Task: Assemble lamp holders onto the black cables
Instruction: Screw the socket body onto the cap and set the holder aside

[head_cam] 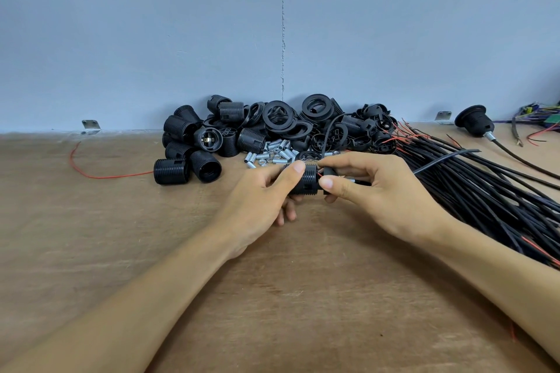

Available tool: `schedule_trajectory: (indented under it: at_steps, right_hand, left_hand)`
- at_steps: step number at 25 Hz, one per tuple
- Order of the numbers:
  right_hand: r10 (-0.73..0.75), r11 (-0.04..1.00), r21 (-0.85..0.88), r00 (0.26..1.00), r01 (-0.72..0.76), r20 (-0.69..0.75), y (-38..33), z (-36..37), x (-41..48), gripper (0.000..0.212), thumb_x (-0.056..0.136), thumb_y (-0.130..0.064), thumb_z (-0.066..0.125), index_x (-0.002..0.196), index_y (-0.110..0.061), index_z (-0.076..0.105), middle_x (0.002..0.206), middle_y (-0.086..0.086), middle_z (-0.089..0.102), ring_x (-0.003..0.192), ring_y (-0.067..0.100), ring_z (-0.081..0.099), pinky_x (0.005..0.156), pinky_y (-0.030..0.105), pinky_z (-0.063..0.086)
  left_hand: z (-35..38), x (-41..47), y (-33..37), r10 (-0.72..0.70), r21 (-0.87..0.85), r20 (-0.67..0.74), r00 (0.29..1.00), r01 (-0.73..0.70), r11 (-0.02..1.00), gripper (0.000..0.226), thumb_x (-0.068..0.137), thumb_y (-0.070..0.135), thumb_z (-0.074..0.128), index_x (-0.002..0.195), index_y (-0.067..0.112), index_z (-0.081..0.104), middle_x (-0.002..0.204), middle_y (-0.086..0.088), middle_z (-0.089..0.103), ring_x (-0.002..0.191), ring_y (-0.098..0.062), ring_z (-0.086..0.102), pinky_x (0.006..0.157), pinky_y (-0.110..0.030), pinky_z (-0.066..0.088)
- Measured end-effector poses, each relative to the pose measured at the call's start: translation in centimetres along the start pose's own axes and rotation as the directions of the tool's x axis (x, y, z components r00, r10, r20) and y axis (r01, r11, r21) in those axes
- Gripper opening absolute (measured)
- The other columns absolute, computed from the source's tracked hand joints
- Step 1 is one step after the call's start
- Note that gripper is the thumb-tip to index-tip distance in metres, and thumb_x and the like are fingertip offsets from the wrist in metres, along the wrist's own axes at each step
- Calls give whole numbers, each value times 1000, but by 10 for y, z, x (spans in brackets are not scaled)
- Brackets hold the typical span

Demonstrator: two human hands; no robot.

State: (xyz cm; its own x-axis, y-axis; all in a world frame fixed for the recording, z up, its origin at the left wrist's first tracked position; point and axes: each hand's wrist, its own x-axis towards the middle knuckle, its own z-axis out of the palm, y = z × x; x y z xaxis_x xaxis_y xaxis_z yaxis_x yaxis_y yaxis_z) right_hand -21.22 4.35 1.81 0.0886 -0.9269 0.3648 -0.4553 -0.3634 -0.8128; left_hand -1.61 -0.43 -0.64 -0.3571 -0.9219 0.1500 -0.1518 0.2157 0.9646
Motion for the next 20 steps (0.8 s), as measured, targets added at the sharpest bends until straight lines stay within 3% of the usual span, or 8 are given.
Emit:
schedule_trajectory:
  at_steps: [6,15,20]
  right_hand:
    - [1,1000,17,1000,-2,28,3,4,-1,33,88,-17,74,120,-12,72,104,3,76,87,20,75,89,43,59]
    - [9,1000,4,1000,-9,-10,4,6,-2,34,87,-17,75,120,-11,72,105,2,76,89,15,74,94,41,57]
    - [-9,1000,0,1000,9,-15,4,7,-2,30,88,-21,74,118,-16,73,95,2,77,85,14,75,94,41,56]
  left_hand:
    - [-2,1,-1,1,36,32,1000,-2,999,35,103,44,53,87,19,70,70,5,67,55,-13,58,52,-25,47]
    - [0,0,-2,3,16,12,1000,-4,1000,35,103,45,53,94,17,71,71,4,66,54,-11,56,50,-24,45]
    - [2,-1,-1,-2,22,-20,1000,3,1000,33,102,48,52,96,22,72,68,6,66,52,-10,56,48,-21,43]
